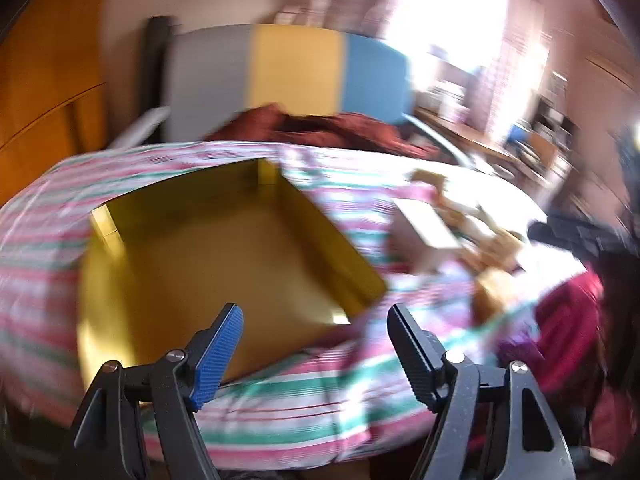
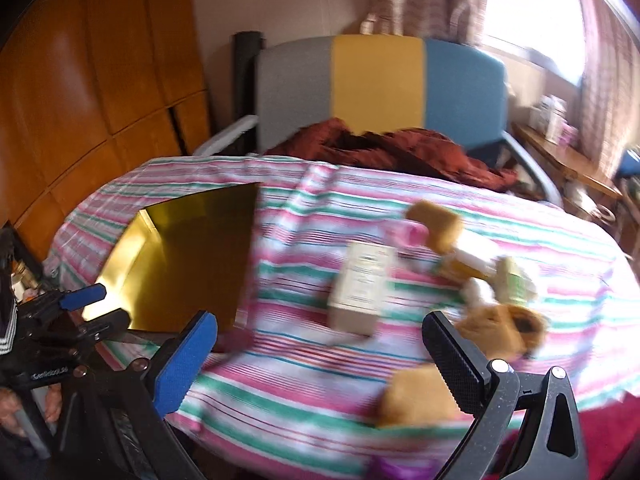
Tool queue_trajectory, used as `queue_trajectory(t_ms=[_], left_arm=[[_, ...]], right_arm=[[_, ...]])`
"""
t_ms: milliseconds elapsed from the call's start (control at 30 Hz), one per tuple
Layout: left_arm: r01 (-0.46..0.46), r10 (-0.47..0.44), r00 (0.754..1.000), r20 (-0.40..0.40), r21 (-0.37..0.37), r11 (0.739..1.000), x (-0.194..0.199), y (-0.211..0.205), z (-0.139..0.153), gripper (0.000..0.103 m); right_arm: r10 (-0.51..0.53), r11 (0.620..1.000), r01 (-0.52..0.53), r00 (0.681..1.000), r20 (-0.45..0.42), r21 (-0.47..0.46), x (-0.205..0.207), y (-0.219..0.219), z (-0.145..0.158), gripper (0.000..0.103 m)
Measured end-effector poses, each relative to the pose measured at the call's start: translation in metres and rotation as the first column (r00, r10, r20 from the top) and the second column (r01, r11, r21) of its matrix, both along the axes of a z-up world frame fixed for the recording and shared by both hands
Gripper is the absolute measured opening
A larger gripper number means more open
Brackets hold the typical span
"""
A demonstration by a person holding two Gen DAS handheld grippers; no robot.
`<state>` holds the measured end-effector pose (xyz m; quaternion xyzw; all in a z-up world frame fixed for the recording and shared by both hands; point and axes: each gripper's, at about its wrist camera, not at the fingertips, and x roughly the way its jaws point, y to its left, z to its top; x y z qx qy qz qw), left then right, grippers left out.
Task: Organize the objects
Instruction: 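Grasp the purple snack packet with the left gripper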
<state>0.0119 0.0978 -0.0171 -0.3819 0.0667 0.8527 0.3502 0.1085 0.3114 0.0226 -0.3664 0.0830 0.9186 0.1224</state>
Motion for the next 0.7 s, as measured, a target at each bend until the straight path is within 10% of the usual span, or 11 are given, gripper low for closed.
queue_trajectory(t_ms=[233,400,533,700], left_arm=[[0.367,-0.362,0.927,0.096,-0.029,0.93,0.028,0.071,-0.017,0.076],[0.598,-0.593,0.802,0.078,-0.102,0.795,0.071,0.126,-0.029,0.076],[0.752,-0.765,0.644,0.02,-0.199,0.628,0.113,0.162,-0.041,0.076],[0.815,-0.833,0.551,0.04,-0.239,0.528,0.132,0.191,-0.057,0.076]], right_arm=[[-0.202,0.978,0.2,0.979,0.035,0.056,0.065,0.064,0.02,0.103],[-0.25,0.966,0.245,0.966,0.063,0.079,0.094,0.081,0.022,0.103],[-0.255,0.966,0.249,0.963,0.082,0.071,0.108,0.086,0.019,0.103],[-0.297,0.955,0.294,0.951,0.082,0.045,0.123,0.098,0.014,0.103]])
